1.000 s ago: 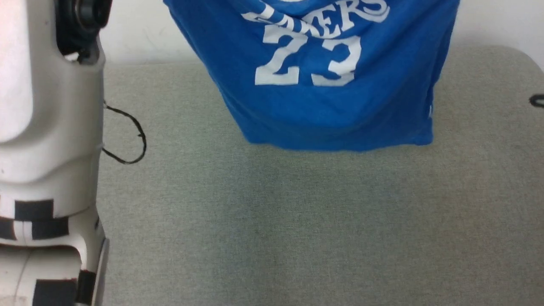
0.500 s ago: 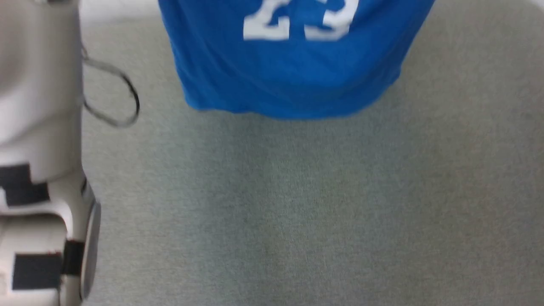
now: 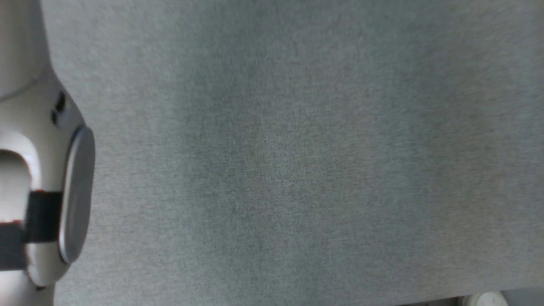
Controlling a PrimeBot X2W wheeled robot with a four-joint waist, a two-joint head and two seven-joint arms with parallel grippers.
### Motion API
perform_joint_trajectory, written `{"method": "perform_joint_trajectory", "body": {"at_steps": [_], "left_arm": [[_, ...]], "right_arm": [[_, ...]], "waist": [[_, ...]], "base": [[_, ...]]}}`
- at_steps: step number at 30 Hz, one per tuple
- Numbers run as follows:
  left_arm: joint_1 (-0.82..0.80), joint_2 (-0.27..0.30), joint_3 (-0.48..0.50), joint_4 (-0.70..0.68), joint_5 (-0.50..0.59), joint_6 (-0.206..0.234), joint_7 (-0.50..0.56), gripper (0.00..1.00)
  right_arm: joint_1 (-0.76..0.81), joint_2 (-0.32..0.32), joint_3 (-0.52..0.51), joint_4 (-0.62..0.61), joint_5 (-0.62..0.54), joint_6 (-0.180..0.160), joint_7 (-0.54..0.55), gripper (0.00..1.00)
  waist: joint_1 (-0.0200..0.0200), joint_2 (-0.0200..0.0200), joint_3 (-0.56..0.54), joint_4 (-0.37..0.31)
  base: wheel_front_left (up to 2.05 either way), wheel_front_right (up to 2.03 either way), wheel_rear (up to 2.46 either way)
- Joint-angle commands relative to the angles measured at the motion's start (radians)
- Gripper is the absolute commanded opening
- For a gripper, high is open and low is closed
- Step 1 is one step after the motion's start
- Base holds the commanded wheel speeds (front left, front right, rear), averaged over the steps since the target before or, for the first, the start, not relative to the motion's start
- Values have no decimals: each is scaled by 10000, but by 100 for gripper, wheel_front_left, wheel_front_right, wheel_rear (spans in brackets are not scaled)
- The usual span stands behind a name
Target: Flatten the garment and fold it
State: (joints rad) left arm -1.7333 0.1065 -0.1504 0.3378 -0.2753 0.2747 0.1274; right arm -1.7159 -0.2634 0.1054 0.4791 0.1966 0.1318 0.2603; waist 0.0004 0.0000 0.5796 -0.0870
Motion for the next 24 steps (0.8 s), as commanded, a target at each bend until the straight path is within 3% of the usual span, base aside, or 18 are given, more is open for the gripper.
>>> {"method": "perform_joint_trajectory", "body": {"at_steps": [1, 7, 14, 20, 24], "left_arm": [[-279, -19, 64, 23, -65, -39, -228, 0], [-670, 42, 214, 307, -394, -577, -1353, 0], [213, 406, 619, 326, -808, -951, -2182, 0], [1889, 627, 494, -199, -1344, -1770, -2019, 0], [3484, 781, 305, -1089, -1619, -2116, -1600, 0]], "right_arm": [[-181, -103, 98, 86, -106, -11, -185, 0], [-648, -891, 794, 518, -189, -11, -1179, 0], [-286, -1501, 1954, 689, 445, -11, -1887, 0], [1052, -2403, 3202, -243, 2075, -11, -2094, 0], [2415, -3051, 3391, -1199, 3169, -11, -1960, 0]], "waist": [[-4, 0, 1079, 71], [-4, 0, 1787, 406], [-4, 0, 2264, 398], [-4, 0, 1862, 339], [-4, 0, 1316, 360]], "base": [[0, 0, 0], [0, 0, 0], [0, 0, 0], [0, 0, 0], [0, 0, 0]]}}
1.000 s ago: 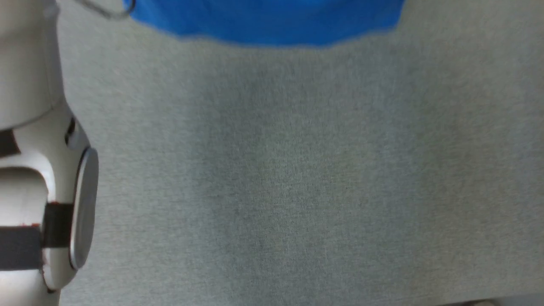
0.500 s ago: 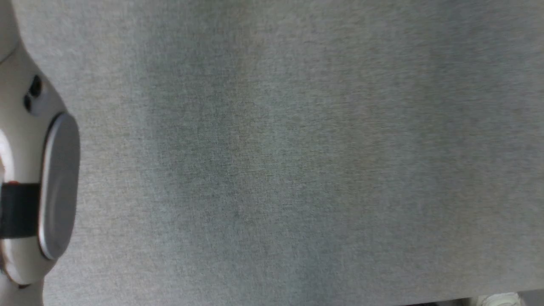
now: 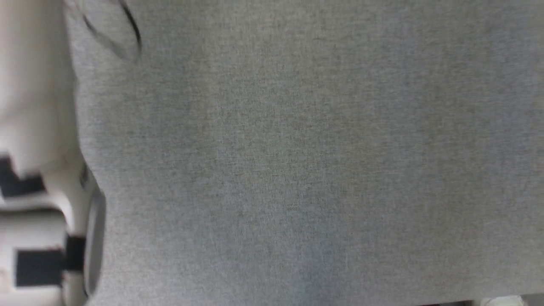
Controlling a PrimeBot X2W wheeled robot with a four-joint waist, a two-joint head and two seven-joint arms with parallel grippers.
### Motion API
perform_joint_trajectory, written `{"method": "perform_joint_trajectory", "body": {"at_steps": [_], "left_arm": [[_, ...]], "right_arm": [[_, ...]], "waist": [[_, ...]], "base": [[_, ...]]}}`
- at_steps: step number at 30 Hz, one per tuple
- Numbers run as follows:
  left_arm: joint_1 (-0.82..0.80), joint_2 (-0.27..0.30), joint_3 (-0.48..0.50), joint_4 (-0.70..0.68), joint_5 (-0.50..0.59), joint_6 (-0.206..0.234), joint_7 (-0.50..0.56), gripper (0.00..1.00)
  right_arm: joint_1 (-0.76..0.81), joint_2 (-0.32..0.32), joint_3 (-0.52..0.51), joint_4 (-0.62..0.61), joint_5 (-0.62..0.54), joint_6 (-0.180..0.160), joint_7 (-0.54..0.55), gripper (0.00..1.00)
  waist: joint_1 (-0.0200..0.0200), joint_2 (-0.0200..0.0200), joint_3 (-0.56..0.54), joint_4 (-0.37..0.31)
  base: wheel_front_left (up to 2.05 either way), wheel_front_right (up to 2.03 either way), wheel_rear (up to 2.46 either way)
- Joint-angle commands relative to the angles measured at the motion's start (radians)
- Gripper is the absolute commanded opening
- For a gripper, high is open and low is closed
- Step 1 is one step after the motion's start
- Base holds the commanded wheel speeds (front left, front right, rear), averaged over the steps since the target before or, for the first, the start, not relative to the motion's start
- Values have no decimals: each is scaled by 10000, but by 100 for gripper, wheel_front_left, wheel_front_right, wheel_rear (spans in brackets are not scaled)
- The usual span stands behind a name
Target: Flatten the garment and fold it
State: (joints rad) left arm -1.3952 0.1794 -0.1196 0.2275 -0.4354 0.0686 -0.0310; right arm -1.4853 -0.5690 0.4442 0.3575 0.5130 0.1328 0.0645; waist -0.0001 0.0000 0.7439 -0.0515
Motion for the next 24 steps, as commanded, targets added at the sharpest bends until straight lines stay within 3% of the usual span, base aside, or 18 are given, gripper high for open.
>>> {"method": "perform_joint_trajectory", "body": {"at_steps": [1, 6, 10, 16, 24], "left_arm": [[586, 65, -1, -315, -115, -65, 75, 0], [3302, 197, -8, -2150, -483, 44, 591, 0], [5736, 173, -6, -3677, -629, 300, 614, 0], [9281, 214, -344, -4893, -859, 190, 315, 0], [12778, 297, -354, -4855, -1742, -142, 50, 0]], "right_arm": [[511, -143, -59, -260, 266, -21, 37, 0], [2922, -668, -767, -1763, 1173, -21, 263, 0], [5260, -590, -1616, -2823, 1496, -21, 342, 0], [8558, 194, -2643, -3826, 1409, -21, 426, 0], [12068, 1248, -3501, -4112, 1598, -21, 1029, 0]], "waist": [[1, 0, -485, 21], [1, 0, -1171, 60], [1, 0, -1708, 35], [1, 0, -2508, -24], [1, 0, -3792, 3]], "base": [[0, 0, 0], [0, 0, 0], [0, 0, 0], [0, 0, 0], [0, 0, 0]]}}
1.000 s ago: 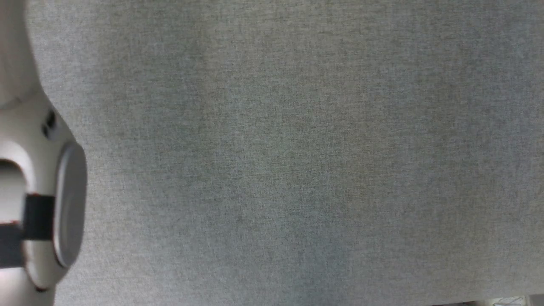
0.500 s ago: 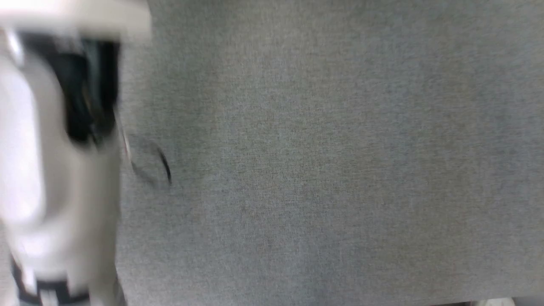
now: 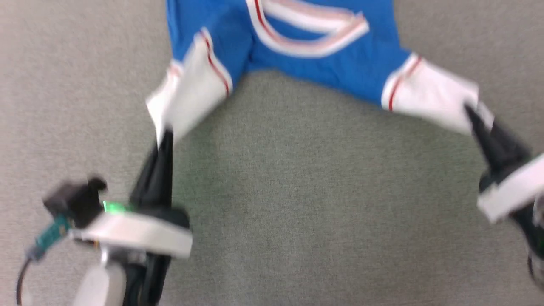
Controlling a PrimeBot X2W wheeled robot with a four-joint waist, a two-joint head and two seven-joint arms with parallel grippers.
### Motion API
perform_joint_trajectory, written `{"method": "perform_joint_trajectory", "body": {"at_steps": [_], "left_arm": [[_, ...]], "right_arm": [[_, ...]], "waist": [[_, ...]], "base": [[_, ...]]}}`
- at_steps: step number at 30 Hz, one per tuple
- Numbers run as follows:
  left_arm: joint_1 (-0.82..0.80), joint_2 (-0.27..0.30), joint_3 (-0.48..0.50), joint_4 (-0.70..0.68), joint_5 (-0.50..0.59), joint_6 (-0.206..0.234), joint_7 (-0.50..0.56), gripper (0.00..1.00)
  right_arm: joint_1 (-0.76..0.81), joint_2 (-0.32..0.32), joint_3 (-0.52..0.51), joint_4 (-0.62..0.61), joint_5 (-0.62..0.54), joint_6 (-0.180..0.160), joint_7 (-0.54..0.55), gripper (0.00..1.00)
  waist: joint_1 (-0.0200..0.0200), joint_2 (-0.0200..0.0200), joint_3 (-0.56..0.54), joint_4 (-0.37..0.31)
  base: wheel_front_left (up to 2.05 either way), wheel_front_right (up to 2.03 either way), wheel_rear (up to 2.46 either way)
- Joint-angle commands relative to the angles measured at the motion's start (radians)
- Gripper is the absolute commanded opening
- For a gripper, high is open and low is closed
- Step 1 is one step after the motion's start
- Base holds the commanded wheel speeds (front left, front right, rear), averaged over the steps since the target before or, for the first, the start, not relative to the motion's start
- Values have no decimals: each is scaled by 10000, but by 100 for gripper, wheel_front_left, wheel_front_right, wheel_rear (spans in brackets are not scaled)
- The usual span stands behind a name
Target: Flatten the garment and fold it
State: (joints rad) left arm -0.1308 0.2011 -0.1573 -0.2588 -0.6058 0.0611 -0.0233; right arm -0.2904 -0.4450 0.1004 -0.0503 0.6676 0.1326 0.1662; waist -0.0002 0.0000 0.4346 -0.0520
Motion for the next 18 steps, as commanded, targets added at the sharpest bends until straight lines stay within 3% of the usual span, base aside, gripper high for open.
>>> {"method": "perform_joint_trajectory", "body": {"at_steps": [1, 8, 18], "left_arm": [[518, 157, 57, -9, -131, -91, 25, 0], [2973, 709, 354, 24, -720, -56, 599, 0], [4645, 930, 261, 560, -990, -29, 949, 0]], "right_arm": [[512, 64, -165, -87, 127, -19, 144, 0], [3072, 137, -955, -361, 339, -19, 872, 0], [5485, 1005, -2265, -343, 537, -19, 1559, 0]], "waist": [[2, 0, -832, 13], [2, 0, -1909, 111], [2, 0, -2840, 164]], "base": [[0, 0, 0], [0, 0, 0], [0, 0, 0]]}}
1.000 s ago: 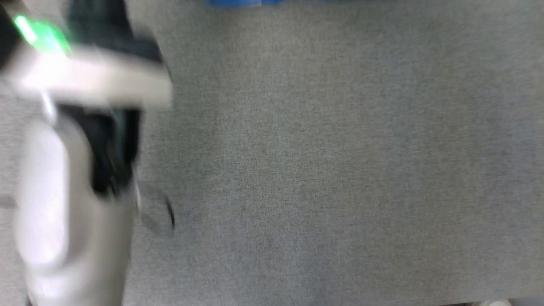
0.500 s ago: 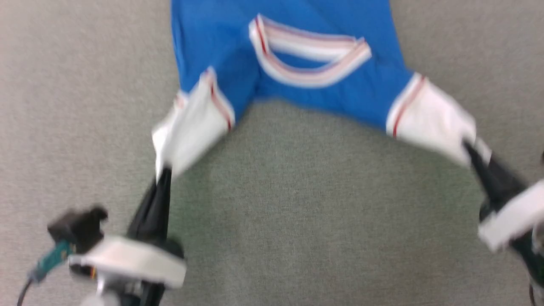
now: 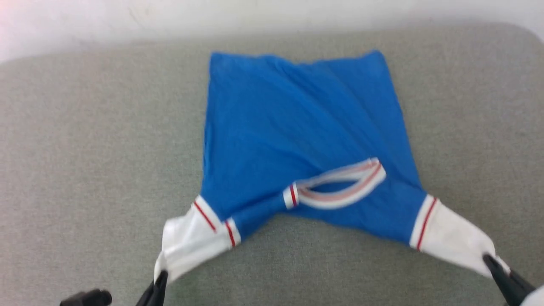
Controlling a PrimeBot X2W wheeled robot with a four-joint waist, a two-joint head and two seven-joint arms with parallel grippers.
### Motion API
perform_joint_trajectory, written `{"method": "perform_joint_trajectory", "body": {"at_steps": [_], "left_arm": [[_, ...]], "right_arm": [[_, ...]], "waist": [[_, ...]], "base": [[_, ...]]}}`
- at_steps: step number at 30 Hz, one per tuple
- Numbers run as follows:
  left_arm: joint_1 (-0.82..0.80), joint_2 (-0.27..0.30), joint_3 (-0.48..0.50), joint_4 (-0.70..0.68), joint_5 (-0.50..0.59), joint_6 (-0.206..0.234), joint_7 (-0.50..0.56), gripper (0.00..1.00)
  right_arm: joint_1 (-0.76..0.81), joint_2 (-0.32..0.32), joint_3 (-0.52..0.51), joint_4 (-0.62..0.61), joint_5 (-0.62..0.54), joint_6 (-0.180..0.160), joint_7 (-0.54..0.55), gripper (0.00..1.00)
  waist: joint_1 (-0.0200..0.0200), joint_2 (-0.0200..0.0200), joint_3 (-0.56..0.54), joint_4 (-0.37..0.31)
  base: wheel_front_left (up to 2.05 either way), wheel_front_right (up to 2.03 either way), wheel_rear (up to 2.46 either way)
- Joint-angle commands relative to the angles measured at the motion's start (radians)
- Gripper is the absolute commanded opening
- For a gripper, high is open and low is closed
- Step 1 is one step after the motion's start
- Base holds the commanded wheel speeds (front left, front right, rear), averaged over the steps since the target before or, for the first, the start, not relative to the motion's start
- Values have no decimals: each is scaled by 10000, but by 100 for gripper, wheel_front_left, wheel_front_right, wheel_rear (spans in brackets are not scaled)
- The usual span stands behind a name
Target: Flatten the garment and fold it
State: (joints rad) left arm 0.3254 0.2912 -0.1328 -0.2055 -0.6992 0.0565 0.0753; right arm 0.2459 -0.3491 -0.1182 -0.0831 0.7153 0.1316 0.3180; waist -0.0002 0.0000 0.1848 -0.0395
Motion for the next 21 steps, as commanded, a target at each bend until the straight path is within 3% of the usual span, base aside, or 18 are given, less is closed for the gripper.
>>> {"method": "perform_joint_trajectory", "body": {"at_steps": [1, 12, 21], "left_arm": [[186, 13, 31, 57, -98, 17, -63, 0], [368, 50, 17, 101, -67, -19, -264, 0], [96, 48, -135, 46, 186, 19, -410, 0]], "right_arm": [[309, 137, -219, -33, 74, -9, 100, 0], [1027, 761, -723, -390, -450, -9, 535, 0], [608, 874, -139, 90, -834, -9, 361, 0]], "waist": [[2, 0, -417, 37], [2, 0, -791, 126], [2, 0, -711, 384]], "base": [[0, 0, 0], [0, 0, 0], [0, 0, 0]]}}
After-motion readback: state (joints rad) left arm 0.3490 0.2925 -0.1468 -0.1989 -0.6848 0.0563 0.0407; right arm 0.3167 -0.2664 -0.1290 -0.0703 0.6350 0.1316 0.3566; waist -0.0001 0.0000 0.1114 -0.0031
